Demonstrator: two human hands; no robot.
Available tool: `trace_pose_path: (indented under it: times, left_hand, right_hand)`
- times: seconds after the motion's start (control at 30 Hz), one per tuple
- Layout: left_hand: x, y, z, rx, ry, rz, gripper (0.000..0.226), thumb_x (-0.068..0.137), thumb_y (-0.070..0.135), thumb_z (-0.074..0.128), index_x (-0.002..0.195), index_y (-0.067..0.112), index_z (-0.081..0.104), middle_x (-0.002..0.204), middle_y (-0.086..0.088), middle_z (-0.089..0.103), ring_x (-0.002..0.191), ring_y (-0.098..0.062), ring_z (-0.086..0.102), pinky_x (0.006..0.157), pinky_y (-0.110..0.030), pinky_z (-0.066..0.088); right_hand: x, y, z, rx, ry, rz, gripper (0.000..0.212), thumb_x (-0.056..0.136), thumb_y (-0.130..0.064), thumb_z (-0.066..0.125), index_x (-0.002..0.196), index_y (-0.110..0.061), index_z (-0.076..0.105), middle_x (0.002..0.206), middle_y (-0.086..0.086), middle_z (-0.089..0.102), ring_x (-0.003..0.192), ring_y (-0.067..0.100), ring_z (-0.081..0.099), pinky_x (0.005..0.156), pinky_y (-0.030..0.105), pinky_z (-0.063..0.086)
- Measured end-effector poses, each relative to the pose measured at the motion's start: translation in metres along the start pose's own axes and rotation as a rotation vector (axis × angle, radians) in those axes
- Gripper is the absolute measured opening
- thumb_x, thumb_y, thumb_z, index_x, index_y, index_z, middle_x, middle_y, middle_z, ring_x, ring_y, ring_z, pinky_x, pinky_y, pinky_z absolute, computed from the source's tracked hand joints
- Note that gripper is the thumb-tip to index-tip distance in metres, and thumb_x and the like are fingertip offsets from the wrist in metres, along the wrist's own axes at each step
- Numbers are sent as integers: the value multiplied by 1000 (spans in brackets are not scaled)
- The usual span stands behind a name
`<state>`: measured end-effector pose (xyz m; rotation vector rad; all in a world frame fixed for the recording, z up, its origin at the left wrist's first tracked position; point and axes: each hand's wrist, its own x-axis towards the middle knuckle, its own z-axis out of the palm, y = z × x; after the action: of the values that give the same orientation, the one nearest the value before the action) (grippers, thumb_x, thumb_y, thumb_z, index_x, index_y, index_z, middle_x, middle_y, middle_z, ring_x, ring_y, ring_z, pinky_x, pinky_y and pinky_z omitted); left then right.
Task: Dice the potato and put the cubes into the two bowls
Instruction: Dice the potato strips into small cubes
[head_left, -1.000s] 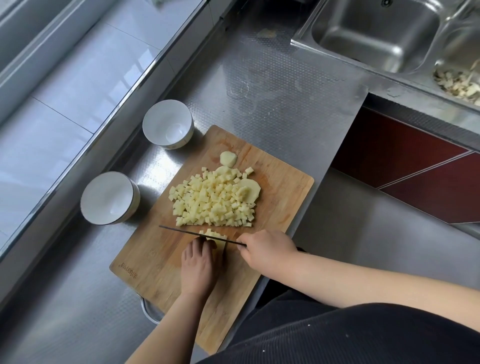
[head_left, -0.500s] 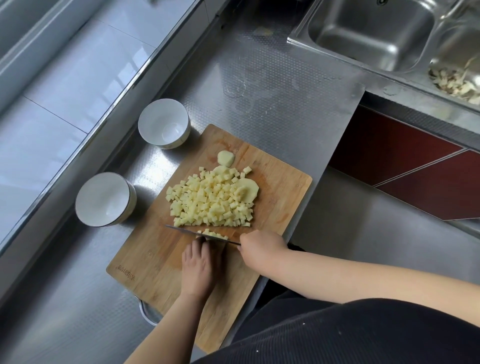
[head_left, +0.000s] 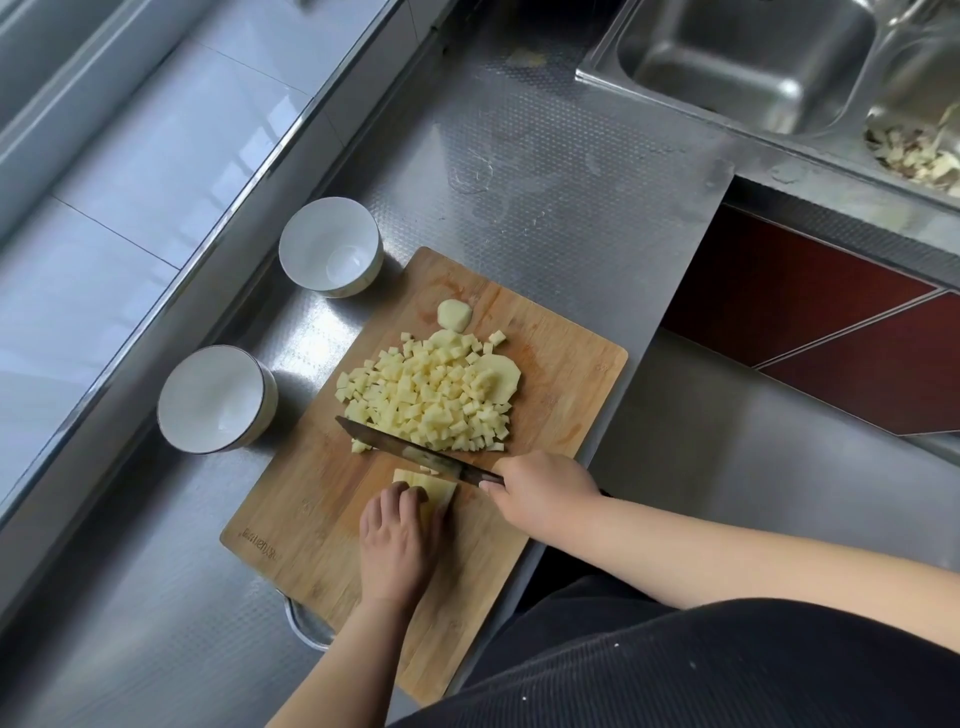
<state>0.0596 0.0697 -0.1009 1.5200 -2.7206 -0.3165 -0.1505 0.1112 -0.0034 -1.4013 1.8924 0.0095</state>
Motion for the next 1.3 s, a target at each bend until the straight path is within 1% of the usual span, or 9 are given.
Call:
trace_pose_path:
  times: [0.2,0.37,0.57,0.7,0.77,0.97,1.07,1.13,1.3]
  left_hand:
    - [-3,-1,0,-37,13,-3,42,89,43,42,95,8,62,98,-12,59,86,-29,53,74,-39,50]
    - [-1,-7,6,0,2,9,36,86,39,45,102,9,56,99,-13,58,90,-27,46,73,-38,50]
    - [0,-9,6,18,3,13,36,87,37,45,100,7,59,99,-13,59,90,-25,44,73,-37,51]
    - [2,-15,10,36,-10,43,33,83,30,57,102,4,58,98,-13,57,87,-28,50,72,-37,50]
    - [2,-15,9,36,-8,48,35,85,33,54,101,3,58,97,-13,58,88,-27,48,72,-36,50]
    - [2,-8,2,-5,-24,30,45,90,44,42,99,3,59,95,-13,57,85,-29,50,71,-38,51]
    - [2,-4,-4,-3,-34,27,58,97,53,28,95,5,62,96,-12,59,84,-27,52,70,-37,52]
    - [3,-2,-8,-12,-41,19,67,99,56,17,94,7,63,97,-11,60,85,-27,55,71,-36,52]
    - [-1,-1,-10,-20,-7,21,66,98,56,20,95,7,63,99,-12,60,86,-27,55,72,-37,52]
  right_hand:
    - [-13,-14,2,-133,16,-94,37,105,-36,33,105,-10,59,96,10,64,78,30,58,48,28,24]
    - [-12,-16,10,-208,-9,-89,30,105,-30,35,108,-10,58,100,10,64,71,24,45,46,27,19]
    - [-5,-24,18,-266,-101,-23,19,103,-19,42,113,-10,55,104,10,62,88,29,59,47,27,21]
    - [4,-26,21,-262,-130,16,19,102,-15,43,111,-9,59,102,9,63,85,27,59,46,26,25]
    - [7,-25,25,-253,-138,22,20,102,-14,43,111,-8,60,103,10,63,89,28,61,47,26,26]
    - [8,-13,31,-160,-139,44,30,105,-27,38,114,-7,59,107,12,62,92,30,60,49,26,31]
    - [11,-5,25,-70,-162,86,38,104,-36,38,116,-6,59,111,13,62,98,32,60,64,31,41]
    - [14,1,20,4,-179,109,38,102,-40,40,115,-9,58,112,12,62,100,31,59,69,32,41]
    - [7,3,9,1,-123,32,36,102,-42,40,109,-13,59,105,10,63,95,30,59,66,32,39]
